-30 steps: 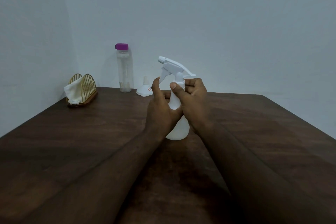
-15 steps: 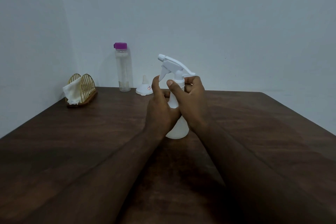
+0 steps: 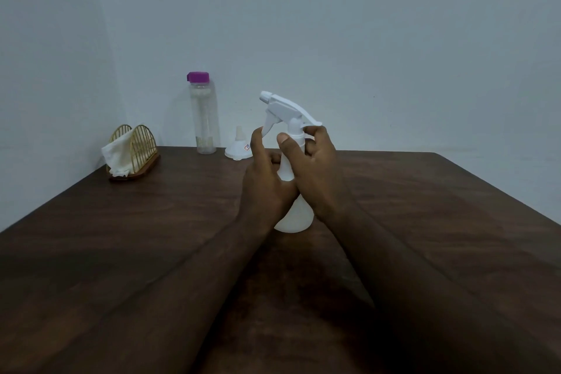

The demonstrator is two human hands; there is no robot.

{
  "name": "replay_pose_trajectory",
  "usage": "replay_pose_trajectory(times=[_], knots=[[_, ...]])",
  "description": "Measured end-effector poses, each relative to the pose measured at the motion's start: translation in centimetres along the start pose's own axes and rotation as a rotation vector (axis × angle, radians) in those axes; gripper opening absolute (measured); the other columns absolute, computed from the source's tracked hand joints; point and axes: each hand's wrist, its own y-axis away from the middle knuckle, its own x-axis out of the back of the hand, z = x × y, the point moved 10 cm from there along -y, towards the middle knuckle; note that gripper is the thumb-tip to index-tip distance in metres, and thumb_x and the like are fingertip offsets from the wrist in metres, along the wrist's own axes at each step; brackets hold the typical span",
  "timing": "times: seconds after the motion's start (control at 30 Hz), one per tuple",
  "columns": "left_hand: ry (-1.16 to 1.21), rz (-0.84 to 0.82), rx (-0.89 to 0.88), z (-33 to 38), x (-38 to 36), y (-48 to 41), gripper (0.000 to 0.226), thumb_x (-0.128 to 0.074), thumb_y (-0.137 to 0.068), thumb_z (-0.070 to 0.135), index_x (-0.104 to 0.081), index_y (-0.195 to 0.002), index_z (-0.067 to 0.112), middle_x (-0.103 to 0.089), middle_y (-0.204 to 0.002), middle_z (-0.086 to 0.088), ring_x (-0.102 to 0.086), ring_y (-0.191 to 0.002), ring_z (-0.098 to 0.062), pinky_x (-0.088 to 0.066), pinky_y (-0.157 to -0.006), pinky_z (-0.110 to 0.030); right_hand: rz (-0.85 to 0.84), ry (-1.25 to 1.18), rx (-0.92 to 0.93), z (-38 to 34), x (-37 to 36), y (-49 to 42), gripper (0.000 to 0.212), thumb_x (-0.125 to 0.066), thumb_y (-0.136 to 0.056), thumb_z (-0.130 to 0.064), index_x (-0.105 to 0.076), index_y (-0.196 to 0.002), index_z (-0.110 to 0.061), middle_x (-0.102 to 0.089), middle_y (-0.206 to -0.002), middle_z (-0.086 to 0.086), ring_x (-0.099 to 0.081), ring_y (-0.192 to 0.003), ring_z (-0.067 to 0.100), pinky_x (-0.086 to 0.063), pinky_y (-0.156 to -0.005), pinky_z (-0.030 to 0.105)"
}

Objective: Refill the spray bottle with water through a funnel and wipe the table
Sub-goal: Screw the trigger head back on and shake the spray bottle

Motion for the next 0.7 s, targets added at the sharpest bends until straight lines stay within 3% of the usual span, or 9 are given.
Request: replay_pose_trajectory(times=[0.1, 0.23, 0.4, 0.5, 0.7], knots=[[0.021, -0.005, 0.009, 0.43, 0.08, 0.11, 0.097, -0.063, -0.071, 0.055, -0.015, -0.148, 0.022, -0.058, -0.082, 0.023, -0.058, -0.079, 0.018, -0.043, -0.062, -0.002, -0.028, -0.010, 0.021, -0.26, -0.01, 0.00, 0.013, -0.059, -0.095, -0.033, -0.064, -0.099, -0.022, -0.074, -0.087, -0.002, -0.073, -0.083, 0.014, -0.060, -0.080, 0.040], [0.004, -0.007, 0.020, 0.00, 0.12, 0.10, 0.097, -0.073, -0.074, 0.038, -0.015, -0.150, 0.019, -0.056, -0.085, 0.024, -0.058, -0.081, 0.015, -0.045, -0.066, -0.013, 0.052, 0.021, -0.025, -0.02, 0.41, -0.10, 0.032, -0.071, -0.088, -0.037, -0.059, -0.110, -0.016, -0.074, -0.096, -0.001, -0.073, -0.086, 0.011, -0.061, -0.081, 0.041], [0.011, -0.008, 0.010, 0.45, 0.20, 0.22, 0.097, -0.070, -0.074, 0.046, -0.015, -0.149, 0.021, -0.060, -0.085, 0.020, -0.061, -0.083, 0.007, -0.052, -0.071, -0.023, -0.015, -0.021, -0.036, -0.26, 0.05, 0.15, 0.029, -0.067, -0.093, -0.034, -0.056, -0.114, -0.018, -0.074, -0.095, 0.002, -0.073, -0.085, 0.011, -0.061, -0.081, 0.036], [0.033, -0.009, 0.031, 0.54, 0.22, 0.32, 0.100, -0.062, -0.069, 0.060, -0.015, -0.149, 0.025, -0.062, -0.086, 0.019, -0.061, -0.081, 0.010, -0.051, -0.069, -0.018, -0.068, -0.066, -0.015, -0.60, -0.07, 0.25, 0.016, -0.056, -0.100, -0.026, -0.063, -0.111, -0.015, -0.074, -0.094, 0.008, -0.073, -0.087, 0.016, -0.060, -0.083, 0.039], [-0.013, -0.013, 0.002, 0.22, 0.10, -0.02, 0.090, -0.074, -0.081, 0.031, -0.016, -0.149, 0.018, -0.055, -0.082, 0.030, -0.057, -0.078, 0.020, -0.044, -0.064, -0.003, 0.054, -0.006, -0.020, -0.17, 0.34, 0.04, 0.027, -0.072, -0.088, -0.032, -0.057, -0.108, -0.021, -0.072, -0.101, -0.001, -0.071, -0.090, 0.010, -0.060, -0.083, 0.040]])
